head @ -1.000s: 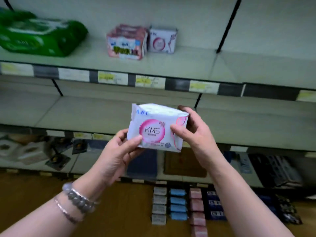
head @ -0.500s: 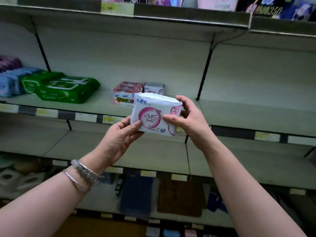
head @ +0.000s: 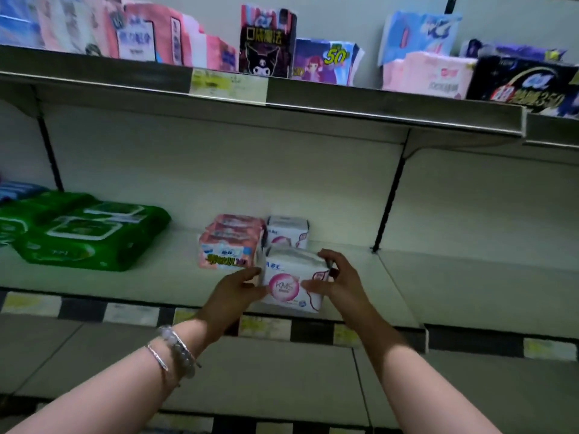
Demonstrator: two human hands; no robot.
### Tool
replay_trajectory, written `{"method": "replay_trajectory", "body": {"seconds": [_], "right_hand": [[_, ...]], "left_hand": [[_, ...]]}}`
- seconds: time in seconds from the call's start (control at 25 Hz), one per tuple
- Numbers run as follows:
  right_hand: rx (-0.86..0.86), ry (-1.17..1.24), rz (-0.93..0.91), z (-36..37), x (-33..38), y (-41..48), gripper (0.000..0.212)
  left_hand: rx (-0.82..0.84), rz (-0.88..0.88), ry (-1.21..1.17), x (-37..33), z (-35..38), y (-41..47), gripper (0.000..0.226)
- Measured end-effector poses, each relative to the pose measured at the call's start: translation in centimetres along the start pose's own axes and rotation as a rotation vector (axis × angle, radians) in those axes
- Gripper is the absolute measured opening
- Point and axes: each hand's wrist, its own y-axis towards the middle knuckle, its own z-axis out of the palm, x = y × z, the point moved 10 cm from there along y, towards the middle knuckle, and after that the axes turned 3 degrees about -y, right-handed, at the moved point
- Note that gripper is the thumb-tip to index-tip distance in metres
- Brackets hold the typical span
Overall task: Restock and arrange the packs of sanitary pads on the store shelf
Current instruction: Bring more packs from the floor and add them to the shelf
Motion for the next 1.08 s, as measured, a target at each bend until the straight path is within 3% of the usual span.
{"method": "replay_trajectory", "body": {"seconds": [0.2,0.32,0.36,0.44,0.64,0.84,1.08], "right_hand": [[0.016,-0.177,0.012,1.6,-4.0,6.7,0.069],[0.031,-0.252,0.006,1.5,-4.8,9.2,0.071],[0.046,-0.271,0.007,1.7,-4.8,9.8,0.071],[0.056,-0.29,0.004,2.2,-5.0,10.9,0.069],[0.021,-0.299,-0.034,3.0,-4.9,12.6,0.064],[0.002,-0.39,-0.022,3.2,-4.9,13.4,0.064],[-0.008,-0.563,0.041,3.5,-4.0,12.6,0.072]], "left_hand": [[-0.04,0.234,0.41,-2.1,-3.7,8.3,0.029],[-0.173,0.479,0.822,-3.5,-5.3,11.5,0.055],[-0.162,0.444,0.964,-2.9,-5.3,12.6,0.067],[-0.05,0.19,1.169,-0.2,-5.7,14.5,0.081],[0.034,0.135,1.236,1.7,-4.6,15.7,0.104],[0.089,0.079,1.235,2.3,-4.9,16.0,0.064],[0.067,0.125,1.208,1.0,-4.8,15.8,0.062]]}}
